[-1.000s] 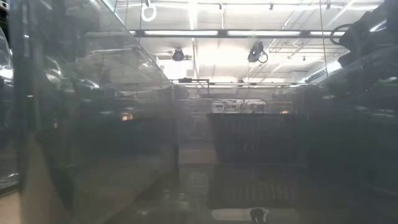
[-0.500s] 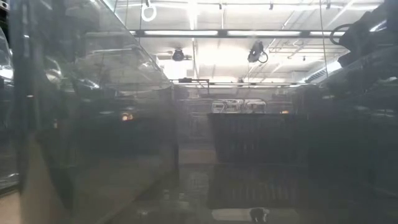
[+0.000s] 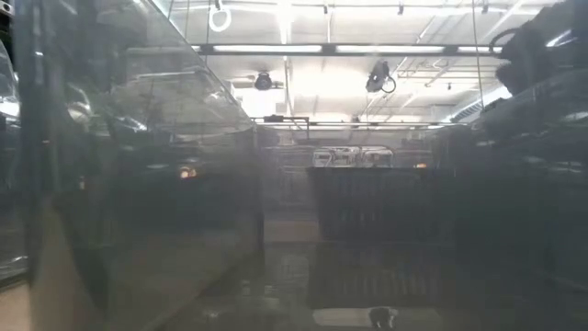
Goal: Stack baskets by color
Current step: Stack the right transparent bin on top of the middle transparent bin
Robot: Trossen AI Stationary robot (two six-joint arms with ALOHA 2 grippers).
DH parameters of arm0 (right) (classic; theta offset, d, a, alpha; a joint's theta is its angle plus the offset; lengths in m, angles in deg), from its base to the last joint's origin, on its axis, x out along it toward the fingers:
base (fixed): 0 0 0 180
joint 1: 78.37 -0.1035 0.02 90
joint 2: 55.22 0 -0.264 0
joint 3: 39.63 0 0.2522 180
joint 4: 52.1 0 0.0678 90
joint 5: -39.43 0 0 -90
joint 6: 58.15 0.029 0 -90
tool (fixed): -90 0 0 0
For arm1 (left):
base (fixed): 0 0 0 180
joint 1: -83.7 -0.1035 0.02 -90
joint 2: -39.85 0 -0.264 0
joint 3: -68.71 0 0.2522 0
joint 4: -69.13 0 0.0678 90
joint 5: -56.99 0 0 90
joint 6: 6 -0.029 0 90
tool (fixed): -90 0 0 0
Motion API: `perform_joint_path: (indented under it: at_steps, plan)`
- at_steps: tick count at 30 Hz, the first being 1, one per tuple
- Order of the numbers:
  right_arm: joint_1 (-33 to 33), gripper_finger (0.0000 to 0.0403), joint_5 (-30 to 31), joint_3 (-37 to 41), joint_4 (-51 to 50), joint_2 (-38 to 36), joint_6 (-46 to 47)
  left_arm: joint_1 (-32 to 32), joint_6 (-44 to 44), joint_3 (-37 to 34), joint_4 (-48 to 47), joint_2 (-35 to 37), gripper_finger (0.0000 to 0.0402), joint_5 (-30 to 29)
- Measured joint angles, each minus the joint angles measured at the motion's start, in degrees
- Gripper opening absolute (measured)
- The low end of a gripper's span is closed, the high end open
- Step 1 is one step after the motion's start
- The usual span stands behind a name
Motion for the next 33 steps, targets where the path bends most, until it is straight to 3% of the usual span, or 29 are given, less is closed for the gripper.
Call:
perform_joint_path:
  at_steps: [13, 20, 33]
  plan:
    - [-0.02, 0.0013, -0.02, -0.02, 19.74, -0.02, 1.24, 0.0, 0.0, -0.02, 0.0, -0.02, 0.003, 0.0]
    - [0.0, 0.0013, -0.9, -0.02, 18.76, -0.02, 1.22, 0.0, 0.01, -0.01, 0.0, -0.01, 0.0031, 0.0]
    - [-0.02, 0.0013, 3.83, -0.02, 15.81, 0.94, 4.24, 0.0, 0.01, 0.0, 0.0, -0.02, 0.0035, 0.01]
